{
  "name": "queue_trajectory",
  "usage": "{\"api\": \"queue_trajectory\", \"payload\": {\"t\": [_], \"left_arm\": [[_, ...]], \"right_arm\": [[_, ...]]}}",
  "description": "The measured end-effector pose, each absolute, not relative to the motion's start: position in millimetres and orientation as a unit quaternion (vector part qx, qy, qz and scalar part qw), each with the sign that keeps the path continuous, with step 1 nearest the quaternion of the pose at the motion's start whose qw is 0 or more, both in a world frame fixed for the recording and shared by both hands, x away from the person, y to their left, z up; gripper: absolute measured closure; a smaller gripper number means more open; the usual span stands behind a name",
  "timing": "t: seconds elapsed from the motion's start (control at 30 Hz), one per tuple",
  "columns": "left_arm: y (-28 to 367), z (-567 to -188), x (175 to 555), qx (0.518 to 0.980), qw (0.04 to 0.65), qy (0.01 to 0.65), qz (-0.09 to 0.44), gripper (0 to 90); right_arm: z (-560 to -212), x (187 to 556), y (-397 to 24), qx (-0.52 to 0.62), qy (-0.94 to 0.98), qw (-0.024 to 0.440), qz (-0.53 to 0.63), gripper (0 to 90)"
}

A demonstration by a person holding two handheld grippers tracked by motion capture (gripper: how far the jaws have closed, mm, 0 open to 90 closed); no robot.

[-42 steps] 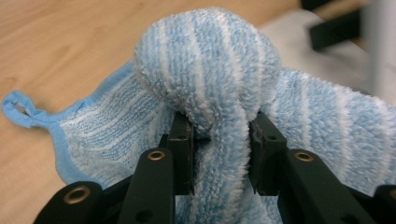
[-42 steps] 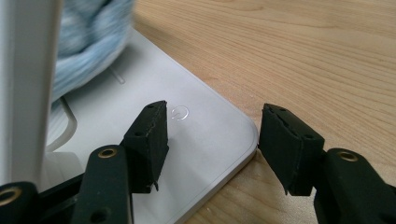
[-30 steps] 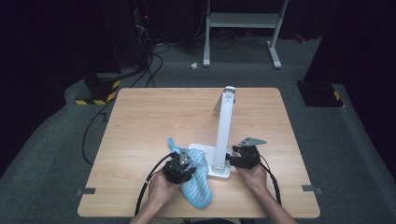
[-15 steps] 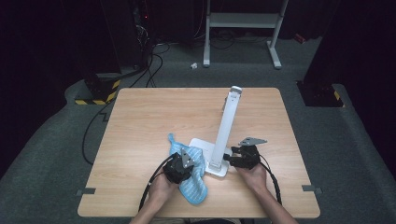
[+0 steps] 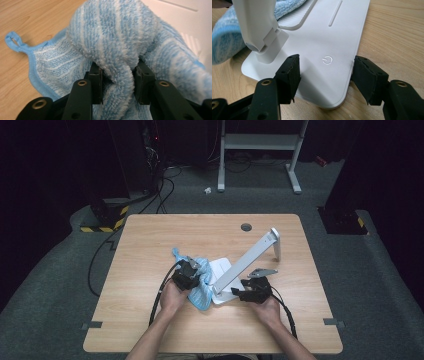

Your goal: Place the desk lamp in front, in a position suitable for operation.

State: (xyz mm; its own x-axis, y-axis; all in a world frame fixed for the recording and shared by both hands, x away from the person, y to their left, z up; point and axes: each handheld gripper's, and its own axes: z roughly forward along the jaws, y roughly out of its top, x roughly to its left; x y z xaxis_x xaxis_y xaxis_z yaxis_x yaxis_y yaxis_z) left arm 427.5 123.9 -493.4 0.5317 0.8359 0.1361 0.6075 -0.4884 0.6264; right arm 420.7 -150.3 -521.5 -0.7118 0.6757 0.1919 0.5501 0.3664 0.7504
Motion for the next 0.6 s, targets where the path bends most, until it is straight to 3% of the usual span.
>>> {"api": "queue_trajectory", "payload": {"t": [0.1,0.33,0.6], "left_arm": [[123,-492,408,0.834,0.294,0.428,0.187,65.7],[115,-492,367,0.834,0.315,0.417,0.175,66.7],[109,-500,371,0.840,0.305,0.412,0.178,67.6]], "right_arm": [[-522,419,-150,0.378,0.819,0.079,0.425,39.2],[-522,419,-147,0.375,0.819,0.093,0.425,39.3],[-522,418,-146,0.375,0.820,0.098,0.422,39.2]]}}
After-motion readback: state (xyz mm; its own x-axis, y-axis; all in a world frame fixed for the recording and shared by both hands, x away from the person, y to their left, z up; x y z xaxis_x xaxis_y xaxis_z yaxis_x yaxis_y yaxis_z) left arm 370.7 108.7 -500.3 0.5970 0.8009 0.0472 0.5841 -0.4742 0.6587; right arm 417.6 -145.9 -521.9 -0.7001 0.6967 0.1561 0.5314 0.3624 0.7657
